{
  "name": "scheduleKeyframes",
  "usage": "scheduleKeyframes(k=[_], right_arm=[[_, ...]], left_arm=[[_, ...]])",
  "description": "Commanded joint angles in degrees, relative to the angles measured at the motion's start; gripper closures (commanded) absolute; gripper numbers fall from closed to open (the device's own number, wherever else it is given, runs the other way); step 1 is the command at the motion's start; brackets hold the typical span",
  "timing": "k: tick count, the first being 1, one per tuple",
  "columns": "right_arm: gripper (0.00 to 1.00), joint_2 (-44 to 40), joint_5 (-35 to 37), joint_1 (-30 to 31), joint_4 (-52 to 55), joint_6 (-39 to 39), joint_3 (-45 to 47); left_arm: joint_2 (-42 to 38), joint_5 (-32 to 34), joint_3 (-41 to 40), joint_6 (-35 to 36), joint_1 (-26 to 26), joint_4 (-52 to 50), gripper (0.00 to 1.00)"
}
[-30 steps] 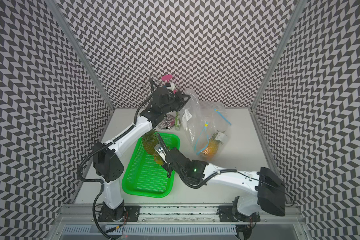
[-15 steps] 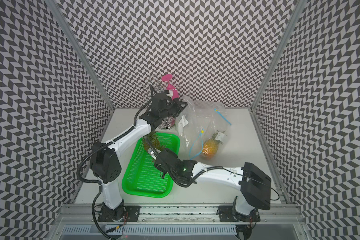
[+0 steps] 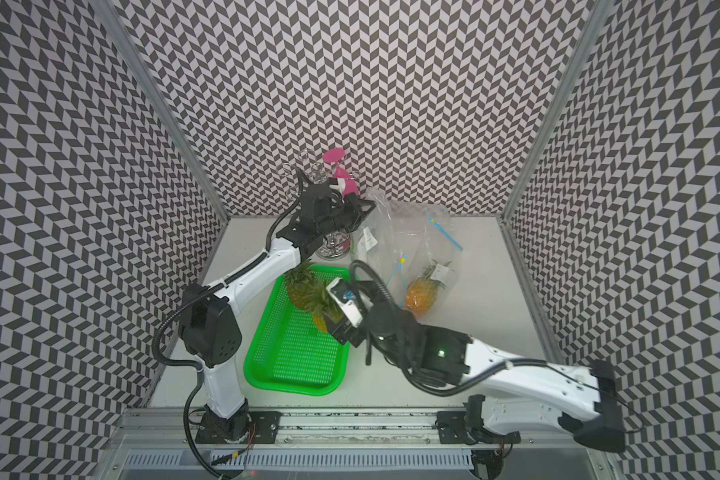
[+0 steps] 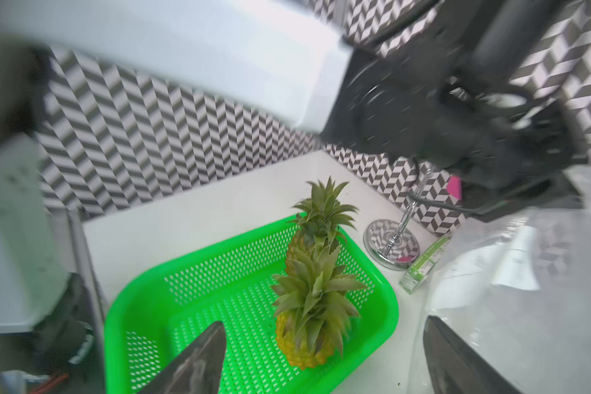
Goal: Open the zip-top bag and take out the pineapple
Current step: Place the pineapple in the basket, then place the zipper food storage bag at the center of the board, then pick up the zipper food storage bag at the center of the board.
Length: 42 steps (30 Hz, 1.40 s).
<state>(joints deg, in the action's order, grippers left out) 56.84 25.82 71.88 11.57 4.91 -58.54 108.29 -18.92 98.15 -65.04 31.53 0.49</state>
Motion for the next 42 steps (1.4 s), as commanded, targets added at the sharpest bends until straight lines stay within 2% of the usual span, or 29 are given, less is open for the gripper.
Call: scheduleKeyframes(k=[1, 4, 7, 9, 10, 11, 13, 14, 16, 18, 21, 26, 30, 34, 42], right_arm=[[0.12, -9.44, -2.26, 0.06, 0.63, -3.82, 2.47], [0.15, -12.09, 1.02, -0.07, 5.28, -5.62, -1.12], [0.16, -10.85, 11.14, -0.60, 7.43, -7.53, -5.27], [0.20, -7.50, 17.74, -3.63, 10.33, -10.87, -9.56], [0.22, -5.09, 18.52, -7.56, 13.67, -13.93, -12.63], [0.24, -2.94, 16.62, -12.39, 16.82, -17.33, -15.52], [0.29, 1.18, 8.20, -25.19, 22.82, -24.68, -21.02], [0.30, 2.52, 5.12, -29.68, 24.29, -26.81, -22.18], [0.30, 5.99, -1.67, -37.73, 27.05, -30.00, -24.60], [0.30, 8.98, -7.96, -43.41, 27.80, -32.21, -24.88], [0.30, 11.54, -15.13, -49.80, 24.28, -34.69, -22.02], [0.29, 17.31, -16.49, -53.58, 18.45, -34.22, -19.60], [0.27, 22.44, -15.82, -54.74, 13.09, -31.72, -19.13], [0.27, 28.42, -12.75, -54.91, 10.92, -29.12, -21.09], [0.32, 39.21, -7.81, -55.18, 4.20, -23.91, -22.52]], left_arm=[[-1.94, 0.68, -2.59, 0.18, 0.76, 1.13, 1.00], [-1.94, 1.25, -4.21, 1.06, 1.88, 1.21, 1.00], [-2.21, 3.38, -4.90, 2.86, 3.24, -0.53, 1.00], [-2.36, 4.65, -5.20, 4.03, 3.86, -2.09, 0.96], [-2.46, 5.10, -5.40, 4.48, 4.10, -2.53, 0.93], [-2.55, 5.43, -5.57, 4.89, 4.23, -2.82, 0.91], [-2.71, 5.69, -5.99, 5.36, 4.57, -3.12, 0.85], [-2.68, 5.80, -6.08, 5.50, 4.67, -3.34, 0.81], [-2.87, 5.94, -6.21, 5.78, 5.02, -4.26, 0.67], [-3.08, 6.02, -6.30, 6.26, 5.42, -4.83, 0.51], [-4.01, 6.32, -6.38, 6.79, 6.12, -6.38, 0.35], [-7.28, 10.43, -6.05, 9.04, 8.20, -11.86, 0.18], [-11.32, 14.15, -7.51, 10.67, 10.04, -15.83, 0.17], [-17.32, 18.24, -10.53, 12.62, 12.17, -17.62, 0.24], [-30.54, 17.40, -19.24, 16.84, 16.01, -14.21, 0.36]])
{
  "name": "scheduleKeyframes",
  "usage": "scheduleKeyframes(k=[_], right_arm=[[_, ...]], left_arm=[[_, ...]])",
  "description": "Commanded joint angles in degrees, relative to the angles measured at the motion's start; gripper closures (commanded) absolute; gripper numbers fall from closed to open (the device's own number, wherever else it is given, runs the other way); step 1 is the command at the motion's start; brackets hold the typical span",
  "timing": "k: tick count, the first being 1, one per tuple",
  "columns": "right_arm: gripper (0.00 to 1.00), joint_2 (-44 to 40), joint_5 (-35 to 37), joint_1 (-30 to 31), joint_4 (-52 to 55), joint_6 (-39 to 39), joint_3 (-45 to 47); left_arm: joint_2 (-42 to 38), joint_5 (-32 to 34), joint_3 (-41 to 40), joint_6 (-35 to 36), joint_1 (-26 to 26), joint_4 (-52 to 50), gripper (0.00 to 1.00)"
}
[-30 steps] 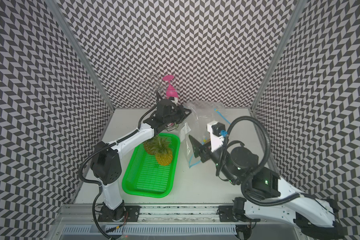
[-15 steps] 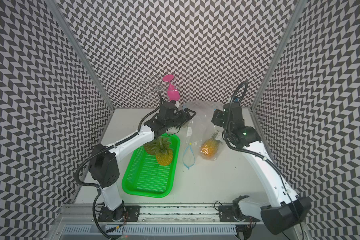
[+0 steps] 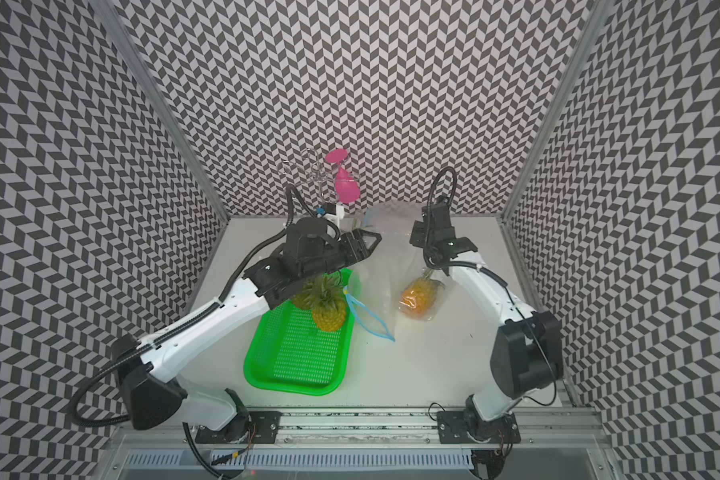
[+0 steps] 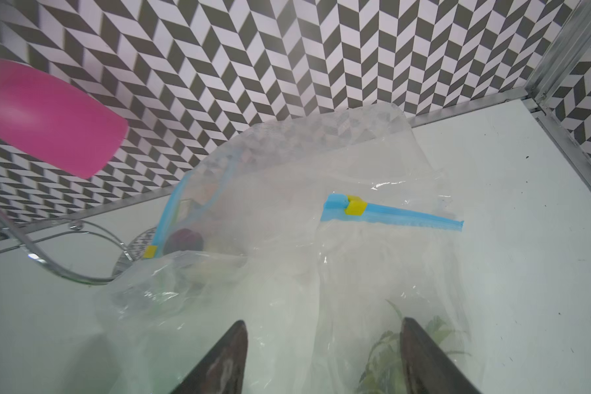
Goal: Open the zip-top bag and take out the pineapple
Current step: Pick up the zipper food storage bag at the center of the board.
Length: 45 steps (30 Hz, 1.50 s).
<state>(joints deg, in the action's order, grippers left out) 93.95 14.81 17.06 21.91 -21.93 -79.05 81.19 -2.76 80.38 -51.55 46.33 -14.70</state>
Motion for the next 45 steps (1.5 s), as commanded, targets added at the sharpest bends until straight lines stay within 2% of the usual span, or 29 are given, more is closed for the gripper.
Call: scheduleKeyframes(k=[1, 3, 6, 8, 10, 11, 14, 20, 23, 27, 30, 34, 37, 40, 42, 45], right_arm=[[0.33, 3.42, 3.91, -0.36, -6.51, 3.56, -2.54], [0.35, 5.98, 5.32, -0.36, -6.54, 4.45, -4.02], [0.49, 8.83, 6.86, -0.44, -7.12, 6.61, -5.78], [0.66, 10.21, 6.94, -0.45, -7.43, 8.10, -6.82], [0.97, 10.40, 6.55, -0.45, -6.36, 9.48, -8.38], [1.00, 9.87, 6.38, -0.45, -6.17, 10.30, -8.86], [1.00, 3.99, 4.72, -0.21, -9.91, 12.03, -6.55], [1.00, -14.04, -3.06, 0.52, -21.90, 14.19, 6.39], [1.00, -21.00, -14.96, 0.52, -23.94, 18.26, 11.29], [1.00, -30.76, -30.46, 0.52, -33.84, 24.70, 22.39], [1.00, -33.61, -38.93, 0.35, -36.76, 30.98, 27.48], [1.00, -34.68, -43.57, 0.36, -34.84, 37.93, 31.51], [1.00, -36.23, -46.02, 0.43, -34.47, 38.37, 34.48], [1.00, -38.13, -48.99, 0.84, -33.86, 38.66, 37.25], [1.00, -39.78, -48.54, 1.30, -33.27, 38.57, 38.89], [1.00, -42.35, -47.27, 1.40, -32.32, 38.78, 40.41]], left_arm=[[-4.63, 1.31, -1.84, 3.51, 1.51, 0.30, 0.36], [-6.42, 1.18, -2.14, 3.85, 1.75, -1.44, 0.36], [-8.97, 1.48, -3.02, 3.76, 1.86, -3.65, 0.37], [-10.35, 2.13, -3.45, 3.41, 1.84, -5.07, 0.38], [-11.41, 2.71, -3.54, 3.43, 1.88, -6.09, 0.38], [-11.57, 2.91, -3.49, 3.47, 1.84, -6.57, 0.38], [-11.18, 4.01, -2.40, 3.30, 1.89, -8.47, 0.39], [-7.23, 3.56, 1.70, -0.88, 1.29, -9.02, 0.39], [-3.11, 0.45, 6.24, -4.96, -0.67, -9.47, 0.37], [3.36, -6.24, 11.27, -9.82, -4.61, -8.73, 0.34], [8.67, -6.71, 16.64, -10.19, -6.36, -11.10, 0.31], [17.77, -7.31, 29.12, -9.62, -6.96, -18.56, 0.29], [23.02, -6.17, 36.60, -7.33, -5.73, -25.23, 0.28], [26.10, -6.09, 39.07, -6.23, -4.60, -29.45, 0.27], [27.22, -7.10, 39.71, -6.67, -4.36, -31.89, 0.27], [28.77, -4.82, 42.54, -6.89, -3.92, -37.95, 0.27]])
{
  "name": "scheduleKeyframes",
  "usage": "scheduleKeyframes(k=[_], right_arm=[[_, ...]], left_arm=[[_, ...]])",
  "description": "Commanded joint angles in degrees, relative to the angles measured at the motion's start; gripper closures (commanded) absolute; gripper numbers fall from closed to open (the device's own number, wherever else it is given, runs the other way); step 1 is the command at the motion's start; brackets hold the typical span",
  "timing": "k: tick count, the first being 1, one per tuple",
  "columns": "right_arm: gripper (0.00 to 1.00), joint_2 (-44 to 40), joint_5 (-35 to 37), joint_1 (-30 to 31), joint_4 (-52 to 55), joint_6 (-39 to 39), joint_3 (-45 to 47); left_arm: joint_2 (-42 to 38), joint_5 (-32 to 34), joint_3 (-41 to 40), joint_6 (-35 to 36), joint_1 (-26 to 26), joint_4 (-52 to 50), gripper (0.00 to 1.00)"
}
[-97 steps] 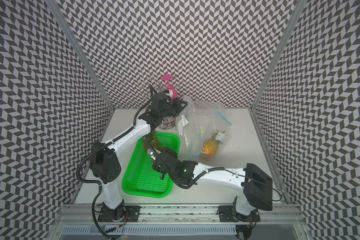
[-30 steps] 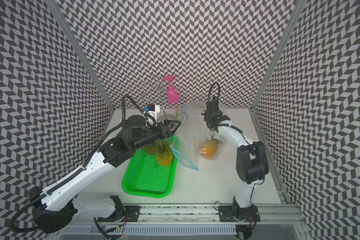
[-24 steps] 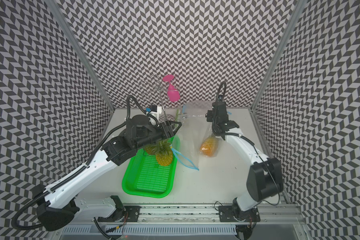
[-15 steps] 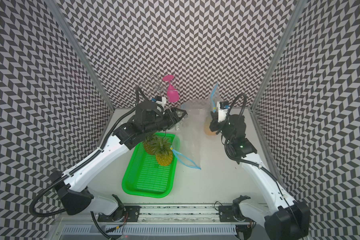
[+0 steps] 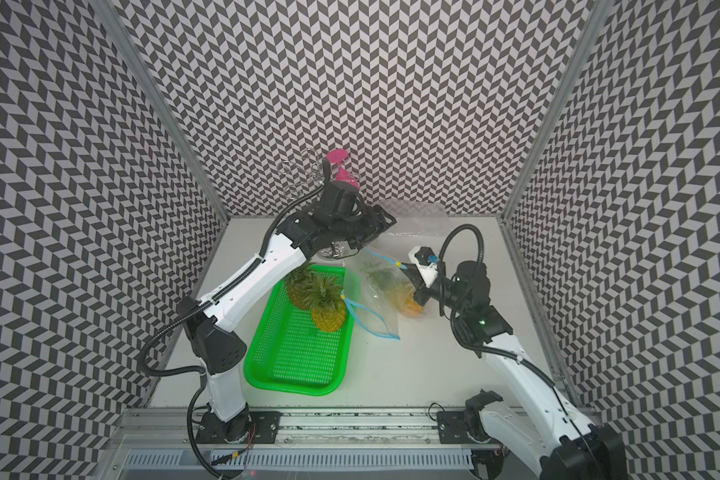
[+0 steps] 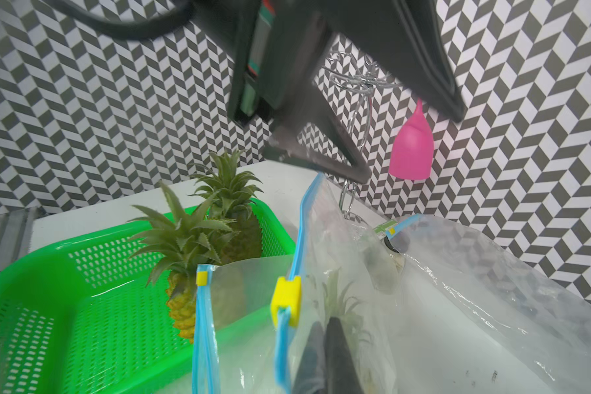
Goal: Open the zip-top bag and take out the pineapple
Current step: Pick up the zipper food storage bag at the center of the board.
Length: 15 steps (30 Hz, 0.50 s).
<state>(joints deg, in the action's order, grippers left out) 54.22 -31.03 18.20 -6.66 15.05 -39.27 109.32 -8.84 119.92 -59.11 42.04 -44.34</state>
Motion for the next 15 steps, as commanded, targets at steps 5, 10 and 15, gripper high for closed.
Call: scheduleKeyframes(k=[5, 10, 15], right_arm=[[1.00, -4.23, -0.42, 0.57, -0.96, 2.75, 0.50], [1.00, -4.75, 0.69, 1.18, -0.90, 2.98, 0.78], [1.00, -5.10, 1.95, 2.90, -0.86, 3.06, 0.92]], left_arm=[[-0.25, 6.78, 7.49, -3.10, 0.85, -19.84, 0.27], [-8.93, 10.66, -0.98, -11.04, 1.27, -17.89, 0.26], [-11.12, 2.76, -7.49, -16.18, 0.77, -14.42, 0.26]])
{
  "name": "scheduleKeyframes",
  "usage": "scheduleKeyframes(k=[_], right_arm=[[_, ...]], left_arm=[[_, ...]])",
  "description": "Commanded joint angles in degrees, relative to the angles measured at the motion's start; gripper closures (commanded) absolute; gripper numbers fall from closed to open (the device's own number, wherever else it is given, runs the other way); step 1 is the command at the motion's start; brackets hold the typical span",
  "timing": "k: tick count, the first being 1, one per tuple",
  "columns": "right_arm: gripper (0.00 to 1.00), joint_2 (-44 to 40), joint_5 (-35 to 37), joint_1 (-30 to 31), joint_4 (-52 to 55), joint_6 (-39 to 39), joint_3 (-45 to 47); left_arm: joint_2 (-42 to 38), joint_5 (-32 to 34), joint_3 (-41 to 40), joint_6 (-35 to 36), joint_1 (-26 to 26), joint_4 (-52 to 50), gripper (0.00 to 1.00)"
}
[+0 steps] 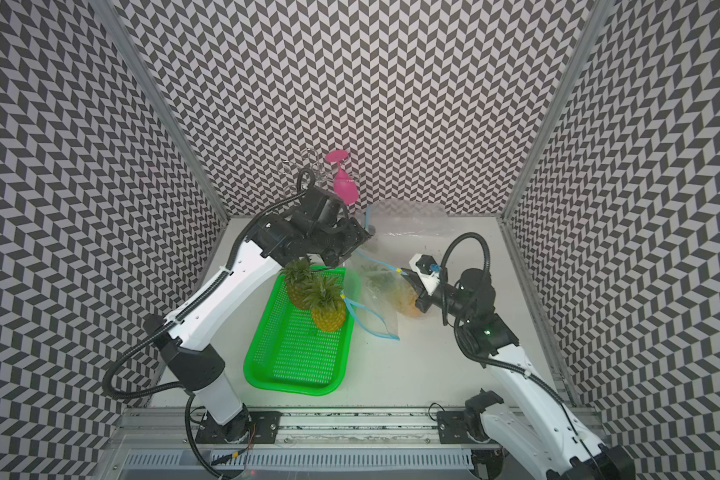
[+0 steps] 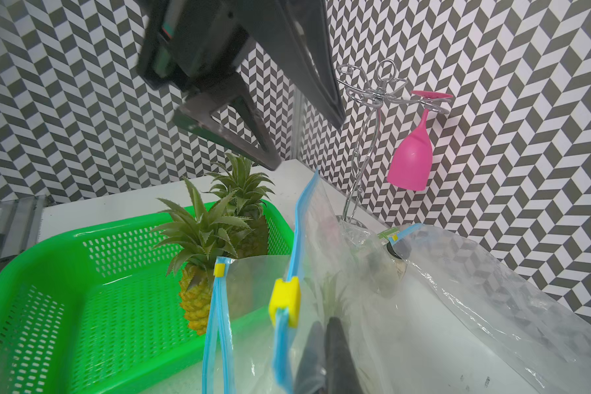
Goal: Open the zip-top bag and take out the pineapple
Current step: Pick up the zipper food storage bag at the center of the board.
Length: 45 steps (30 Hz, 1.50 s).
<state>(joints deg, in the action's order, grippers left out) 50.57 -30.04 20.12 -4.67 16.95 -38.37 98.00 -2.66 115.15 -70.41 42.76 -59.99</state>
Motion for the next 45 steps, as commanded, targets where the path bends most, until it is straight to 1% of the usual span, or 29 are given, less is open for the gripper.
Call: scheduleKeyframes(k=[1, 3, 5, 7, 8, 9, 10, 11, 13, 14, 15, 17, 18, 19, 22, 24, 25, 29, 33, 37, 43, 44, 45], right_arm=[[1.00, -1.67, 1.43, 1.46, -2.82, 1.24, 0.09], [1.00, -2.28, 2.53, 2.46, -2.80, 1.16, 0.30], [1.00, -2.80, 3.79, 3.22, -2.43, 1.06, 0.33], [1.00, -3.09, 4.16, 3.43, -2.12, 1.13, 0.21], [1.00, -3.24, 4.29, 3.46, -1.86, 1.19, 0.14], [1.00, -3.41, 4.29, 3.58, -1.62, 1.29, 0.13], [1.00, -3.66, 4.29, 3.65, -1.37, 1.47, 0.18], [1.00, -3.95, 4.29, 3.81, -0.93, 1.79, 0.24], [1.00, -4.57, 4.47, 4.20, 0.35, 2.42, 0.49], [1.00, -4.91, 4.64, 4.38, 1.46, 2.72, 0.36], [1.00, -5.15, 4.85, 4.82, 2.90, 2.80, -0.15], [0.81, -5.68, 6.36, 6.52, 7.41, 2.33, -2.28], [0.75, -5.88, 7.65, 7.49, 9.59, 1.75, -3.46], [0.72, -6.32, 9.75, 8.94, 12.29, 0.94, -4.78], [0.68, -8.35, 14.79, 12.49, 18.35, -0.70, -6.44], [0.68, -9.73, 16.47, 13.95, 20.38, -1.06, -6.45], [0.69, -10.11, 17.27, 14.43, 20.87, -1.14, -6.37], [0.86, -8.86, 18.00, 14.86, 21.63, -0.49, -7.08], [0.89, -7.67, 19.38, 15.12, 22.78, 0.50, -7.35], [0.99, -8.64, 21.71, 15.12, 21.33, 0.92, -7.20], [1.00, -9.31, 22.80, 15.21, 21.18, 1.91, -7.88], [1.00, -9.51, 23.12, 15.21, 21.06, 2.37, -7.78], [1.00, -9.67, 23.39, 15.30, 21.10, 3.13, -7.69]], left_arm=[[0.46, -5.33, -3.81, -5.70, 0.04, 2.65, 0.25], [1.68, -7.71, -4.79, -6.85, 0.11, 4.62, 0.25], [3.70, -10.83, -4.94, -7.45, 0.13, 6.67, 0.28], [5.36, -13.11, -4.32, -7.81, 0.45, 7.18, 0.34], [5.85, -13.26, -4.00, -8.06, 0.82, 7.00, 0.39], [5.98, -13.28, -4.10, -8.39, 0.92, 7.05, 0.46], [5.77, -13.18, -4.59, -8.76, 1.05, 7.60, 0.57], [5.37, -12.77, -5.25, -9.17, 1.04, 8.13, 0.72], [4.47, -11.48, -6.25, -9.86, 0.92, 9.12, 0.96], [4.11, -11.17, -6.68, -10.13, 0.92, 9.56, 1.00], [3.96, -11.06, -6.91, -10.27, 0.96, 9.71, 1.00], [4.03, -11.08, -7.21, -10.36, 1.16, 9.41, 1.00], [4.06, -11.14, -7.50, -10.57, 1.18, 9.28, 1.00], [4.05, -11.38, -8.06, -10.75, 1.27, 9.73, 1.00], [4.05, -10.94, -8.34, -10.90, 1.53, 10.43, 1.00], [4.41, -10.51, -7.48, -10.63, 1.54, 9.95, 1.00], [4.48, -10.37, -7.17, -10.46, 1.62, 9.72, 1.00], [4.57, -10.08, -6.60, -10.01, 1.88, 9.32, 1.00], [4.41, -9.85, -6.49, -10.00, 1.81, 9.33, 1.00], [4.06, -9.52, -6.39, -9.83, 1.97, 8.98, 1.00], [4.04, -8.92, -5.09, -9.01, 2.06, 8.68, 1.00], [4.13, -8.95, -4.46, -8.73, 2.11, 8.24, 0.99], [4.22, -8.97, -3.60, -8.37, 2.23, 7.50, 0.82]])
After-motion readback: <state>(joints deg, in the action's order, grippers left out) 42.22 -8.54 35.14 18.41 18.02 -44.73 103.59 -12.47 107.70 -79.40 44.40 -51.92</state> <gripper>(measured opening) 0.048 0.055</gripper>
